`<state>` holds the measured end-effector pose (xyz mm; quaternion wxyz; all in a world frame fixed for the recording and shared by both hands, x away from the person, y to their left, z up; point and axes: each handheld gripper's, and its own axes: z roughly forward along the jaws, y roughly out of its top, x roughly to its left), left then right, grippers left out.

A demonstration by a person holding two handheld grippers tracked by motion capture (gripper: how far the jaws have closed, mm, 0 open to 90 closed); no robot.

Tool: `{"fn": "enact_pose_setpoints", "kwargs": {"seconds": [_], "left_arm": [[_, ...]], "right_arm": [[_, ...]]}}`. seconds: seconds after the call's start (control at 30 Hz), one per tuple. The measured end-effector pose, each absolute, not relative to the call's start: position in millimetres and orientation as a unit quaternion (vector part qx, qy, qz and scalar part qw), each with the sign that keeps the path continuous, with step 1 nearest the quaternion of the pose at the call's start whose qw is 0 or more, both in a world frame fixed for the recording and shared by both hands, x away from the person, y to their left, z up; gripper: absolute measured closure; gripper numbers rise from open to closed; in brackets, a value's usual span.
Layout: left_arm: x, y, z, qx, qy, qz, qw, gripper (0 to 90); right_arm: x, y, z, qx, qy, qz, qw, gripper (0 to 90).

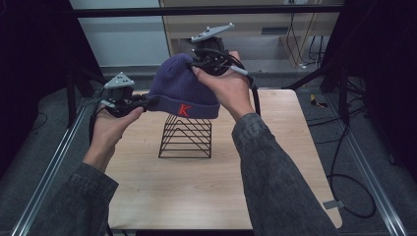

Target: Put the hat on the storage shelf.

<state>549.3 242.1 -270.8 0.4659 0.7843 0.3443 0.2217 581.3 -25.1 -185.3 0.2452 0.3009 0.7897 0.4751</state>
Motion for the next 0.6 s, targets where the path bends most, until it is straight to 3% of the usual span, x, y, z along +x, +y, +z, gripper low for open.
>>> {"fn": "enact_pose_setpoints", "kwargs": {"seconds": [0.6], "left_arm": [[545.7,240.1,-286.4,0.796,0.339,0.212,0.453,72.8]], "right_arm": [[584.7,-26.6,-205.7,0.309,0.795,0.467,0.234,77.3]]}}
